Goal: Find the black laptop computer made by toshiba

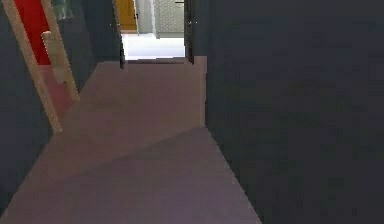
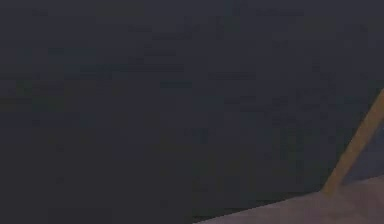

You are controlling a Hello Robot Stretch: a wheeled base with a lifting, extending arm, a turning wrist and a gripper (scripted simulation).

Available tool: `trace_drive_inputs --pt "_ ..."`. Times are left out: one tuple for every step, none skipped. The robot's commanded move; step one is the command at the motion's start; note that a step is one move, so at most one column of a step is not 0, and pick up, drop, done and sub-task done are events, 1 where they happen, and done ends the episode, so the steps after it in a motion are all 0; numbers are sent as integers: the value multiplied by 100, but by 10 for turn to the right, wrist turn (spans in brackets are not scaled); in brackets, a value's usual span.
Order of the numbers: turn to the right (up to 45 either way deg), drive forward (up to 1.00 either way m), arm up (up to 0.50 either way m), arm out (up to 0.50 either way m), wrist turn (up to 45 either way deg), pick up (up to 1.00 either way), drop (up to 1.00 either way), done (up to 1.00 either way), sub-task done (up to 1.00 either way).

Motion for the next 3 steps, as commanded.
trace_drive_inputs --pt "0 100 0 0 0 0 0 0 0" --pt "0 100 0 0 0 0 0 0 0" --pt "-60 0 0 0 0 0 0 0 0"
